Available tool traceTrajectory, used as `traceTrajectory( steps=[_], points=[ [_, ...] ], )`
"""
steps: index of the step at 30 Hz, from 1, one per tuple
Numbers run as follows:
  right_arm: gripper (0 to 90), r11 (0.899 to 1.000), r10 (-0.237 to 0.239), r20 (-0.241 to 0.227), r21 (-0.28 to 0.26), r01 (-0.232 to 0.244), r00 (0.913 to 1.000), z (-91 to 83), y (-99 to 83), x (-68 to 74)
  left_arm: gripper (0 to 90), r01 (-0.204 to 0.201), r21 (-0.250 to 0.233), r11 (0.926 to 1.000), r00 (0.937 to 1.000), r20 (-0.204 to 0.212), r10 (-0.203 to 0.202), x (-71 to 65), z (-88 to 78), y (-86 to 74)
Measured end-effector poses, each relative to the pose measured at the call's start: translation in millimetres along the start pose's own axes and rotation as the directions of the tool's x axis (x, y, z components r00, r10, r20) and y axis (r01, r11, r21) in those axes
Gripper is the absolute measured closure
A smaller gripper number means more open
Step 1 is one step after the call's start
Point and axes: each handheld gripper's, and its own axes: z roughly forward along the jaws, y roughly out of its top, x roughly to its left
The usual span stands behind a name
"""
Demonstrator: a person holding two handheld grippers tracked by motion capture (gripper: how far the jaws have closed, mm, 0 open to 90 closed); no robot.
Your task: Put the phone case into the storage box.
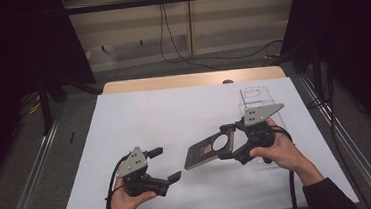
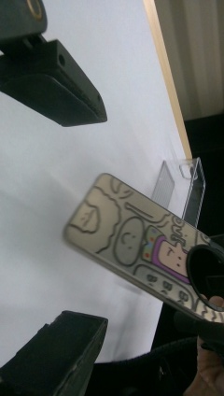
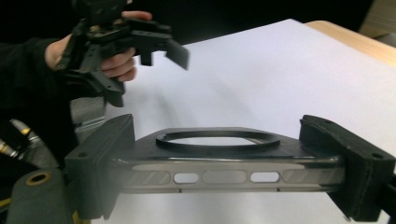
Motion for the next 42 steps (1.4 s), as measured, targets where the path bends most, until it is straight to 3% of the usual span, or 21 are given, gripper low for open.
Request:
traceTrajectory(
  steps=[3, 5, 8, 11, 14, 17, 20, 24, 26, 28, 31, 36, 37, 38, 40, 42],
  points=[
    [11.5, 1.0, 0.014, 0.025, -0.011, -0.013, 0.9996, -5.2, -0.4, -3.2, 2.8, 0.006, -0.002, 1.0, 0.9998, -0.021, -0.006, 3.3, -4.4, -3.6],
    [11.5, 1.0, 0.021, 0.036, -0.019, -0.02, 0.9991, -8.7, -0.3, -4.7, 2.9, -0.003, -0.001, 1.0, 0.9979, -0.064, 0.003, 4.7, -7.5, -5.9],
    [11.5, 0.999, 0.033, 0.057, -0.028, -0.031, 0.9979, -12.2, 0.4, -6.2, 2.5, 0.021, -0.014, 0.9997, 0.9938, -0.109, -0.023, 9.3, -12.2, -9.4],
    [11.5, 0.999, 0.038, 0.076, -0.032, -0.035, 0.9964, -15.9, 1.6, -6.9, 2.3, 0.03, -0.026, 0.9992, 0.9871, -0.157, -0.033, 12.8, -17.2, -12.5],
    [11.5, 0.999, 0.041, 0.095, -0.031, -0.039, 0.9946, -20.1, 3.7, -7.5, 2.2, 0.011, -0.031, 0.9995, 0.9788, -0.204, -0.017, 13.6, -22.0, -14.4],
    [11.5, 0.998, 0.051, 0.115, -0.045, -0.046, 0.9921, -23.9, 5.1, -8.9, 1.8, 0.024, -0.054, 0.9982, 0.9766, -0.212, -0.035, 14.3, -28.2, -15.8],
    [11.5, 0.997, 0.06, 0.137, -0.056, -0.052, 0.9887, -26.9, 6.6, -9.9, 1.9, 0.029, -0.086, 0.9959, 0.9647, -0.259, -0.05, 14.5, -35.2, -17.9],
    [11.5, 0.995, 0.071, 0.172, -0.088, -0.056, 0.9825, -32.7, 9.5, -11.4, 1.4, 0.054, -0.103, 0.9932, 0.9548, -0.286, -0.081, 15.1, -44.8, -23.8],
    [11.5, 0.994, 0.075, 0.18, -0.094, -0.059, 0.9808, -35.7, 10.5, -12.4, 1.4, 0.066, -0.102, 0.9926, 0.9519, -0.292, -0.093, 16.1, -48.6, -26.6],
    [11.5, 0.993, 0.084, 0.191, -0.1, -0.066, 0.978, -38.0, 11.1, -14.0, 1.1, 0.049, -0.094, 0.9943, 0.9515, -0.298, -0.075, 18.1, -52.4, -29.0],
    [11.5, 0.991, 0.1, 0.211, -0.109, -0.078, 0.9723, -40.3, 11.1, -17.1, 0.9, 0.06, -0.147, 0.9874, 0.9378, -0.331, -0.106, 20.8, -59.0, -32.6],
    [11.5, 0.989, 0.11, 0.23, -0.118, -0.084, 0.9668, -44.3, 13.1, -19.1, 1.0, 0.041, -0.154, 0.9873, 0.9189, -0.382, -0.098, 23.8, -69.4, -36.3],
    [11.5, 0.989, 0.111, 0.234, -0.123, -0.084, 0.9659, -45.4, 13.7, -19.1, 1.1, 0.038, -0.148, 0.9883, 0.9193, -0.382, -0.093, 25.0, -72.4, -36.9],
    [11.5, 0.989, 0.109, 0.236, -0.125, -0.081, 0.9655, -46.8, 14.6, -19.4, 1.2, 0.053, -0.162, 0.9853, 0.9168, -0.383, -0.112, 25.2, -75.3, -37.6],
    [11.5, 0.988, 0.109, 0.239, -0.131, -0.08, 0.9649, -50.5, 16.4, -19.3, 0.7, 0.057, -0.172, 0.9835, 0.9015, -0.415, -0.124, 26.2, -81.4, -39.7],
    [11.5, 0.988, 0.113, 0.246, -0.132, -0.082, 0.9626, -53.7, 18.0, -20.4, 0.8, 0.06, -0.17, 0.9836, 0.8935, -0.43, -0.129, 28.3, -84.8, -42.6]
  ],
)
